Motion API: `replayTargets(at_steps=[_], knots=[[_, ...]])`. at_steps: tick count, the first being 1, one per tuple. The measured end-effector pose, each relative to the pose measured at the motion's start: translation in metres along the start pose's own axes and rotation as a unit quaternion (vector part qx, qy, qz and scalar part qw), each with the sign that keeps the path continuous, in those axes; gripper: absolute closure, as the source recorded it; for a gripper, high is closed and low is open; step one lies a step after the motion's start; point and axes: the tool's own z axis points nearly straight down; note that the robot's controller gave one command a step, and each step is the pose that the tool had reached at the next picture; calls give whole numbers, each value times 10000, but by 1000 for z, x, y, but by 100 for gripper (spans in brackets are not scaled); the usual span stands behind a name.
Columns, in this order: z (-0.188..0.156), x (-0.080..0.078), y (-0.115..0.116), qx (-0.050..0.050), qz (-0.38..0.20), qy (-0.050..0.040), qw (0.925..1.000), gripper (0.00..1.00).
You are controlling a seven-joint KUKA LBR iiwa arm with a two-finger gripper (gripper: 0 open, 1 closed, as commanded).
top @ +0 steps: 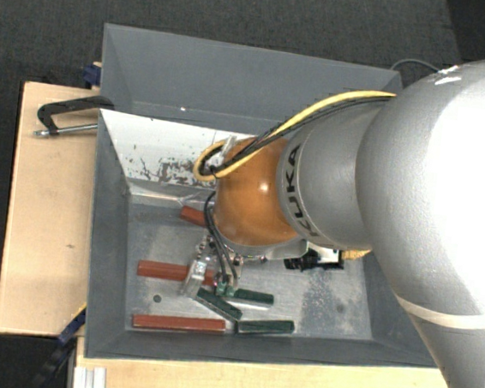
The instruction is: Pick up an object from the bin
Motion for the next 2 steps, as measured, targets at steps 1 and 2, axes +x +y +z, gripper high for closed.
replayTargets(at_steps=[1,2], knots=[[-3,0,0,3,-1,3,10000,100],[-12,0,0,-1,0,-1,10000,100]])
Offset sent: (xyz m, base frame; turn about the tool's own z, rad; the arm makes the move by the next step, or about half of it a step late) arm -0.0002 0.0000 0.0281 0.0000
